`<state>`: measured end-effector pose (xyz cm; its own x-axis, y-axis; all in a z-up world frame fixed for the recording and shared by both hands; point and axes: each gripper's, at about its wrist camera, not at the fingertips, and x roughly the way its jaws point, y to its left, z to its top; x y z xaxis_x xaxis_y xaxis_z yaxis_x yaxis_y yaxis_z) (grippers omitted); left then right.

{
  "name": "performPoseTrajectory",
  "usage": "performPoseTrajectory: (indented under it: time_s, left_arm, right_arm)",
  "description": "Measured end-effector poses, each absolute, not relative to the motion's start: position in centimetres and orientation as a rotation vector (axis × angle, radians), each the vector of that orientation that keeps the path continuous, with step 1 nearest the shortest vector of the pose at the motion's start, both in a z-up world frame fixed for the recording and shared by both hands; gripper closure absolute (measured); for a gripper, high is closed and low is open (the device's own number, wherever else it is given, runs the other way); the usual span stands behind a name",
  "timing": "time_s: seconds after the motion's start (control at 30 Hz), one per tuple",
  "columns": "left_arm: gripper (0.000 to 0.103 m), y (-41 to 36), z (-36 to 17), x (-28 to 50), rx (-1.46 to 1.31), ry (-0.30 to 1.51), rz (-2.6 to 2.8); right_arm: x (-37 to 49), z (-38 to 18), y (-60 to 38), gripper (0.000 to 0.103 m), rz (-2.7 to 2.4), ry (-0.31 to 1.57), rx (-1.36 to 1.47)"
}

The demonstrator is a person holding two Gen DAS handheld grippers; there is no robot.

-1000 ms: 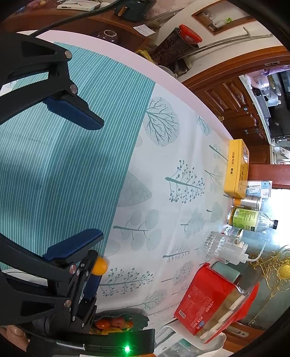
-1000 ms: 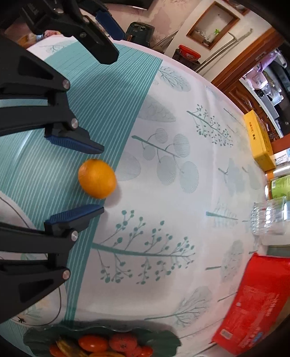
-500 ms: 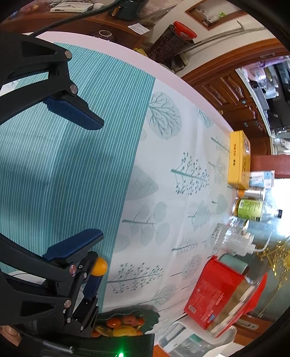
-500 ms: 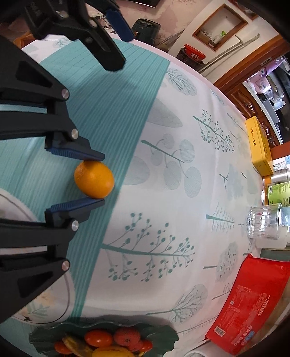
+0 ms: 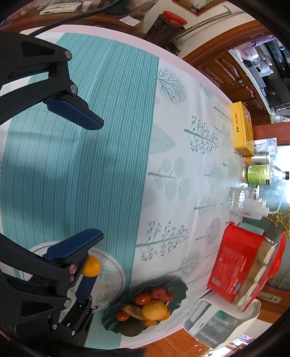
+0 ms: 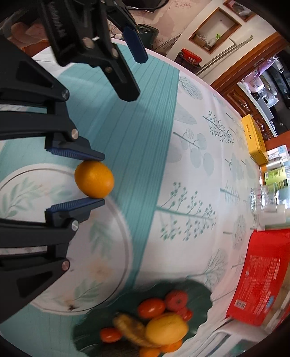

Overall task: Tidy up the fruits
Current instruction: 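Carry the tangerine onto the green plate and open the right gripper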

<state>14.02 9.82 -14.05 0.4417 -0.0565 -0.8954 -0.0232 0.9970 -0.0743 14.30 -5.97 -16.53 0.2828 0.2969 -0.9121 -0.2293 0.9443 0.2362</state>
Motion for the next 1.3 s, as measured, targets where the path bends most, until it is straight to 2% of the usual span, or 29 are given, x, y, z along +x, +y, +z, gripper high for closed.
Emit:
performPoseTrajectory:
  time_s: [0.4,0.73,1.03,1.3]
  left_arm:
    - [0.008,5.7,-12.1,10.8,-0.042,1.109,-0.007]
    - [0.008,0.3,-9.9,10.6,-0.009,1.087,-0.040]
    - [0.007,-6.2,-7.6,12.6,0.026,1.044,-0.081]
    - [0.007,-11.1,-5.4,16.2,0.032,0.982,-0.072]
  right_arm:
    - [10.2,-14.4,-11.8,0.070,0.338,1.232,0.131]
    - [9.5,-10.7,-17.6,0.070,0.305,1.170,0.162]
    - [11.9,-8.2,-24.1,0.070,0.246,1.115,0.178]
    - [18.0,-5.5,-28.9,0.070,0.234,1.053,0.172]
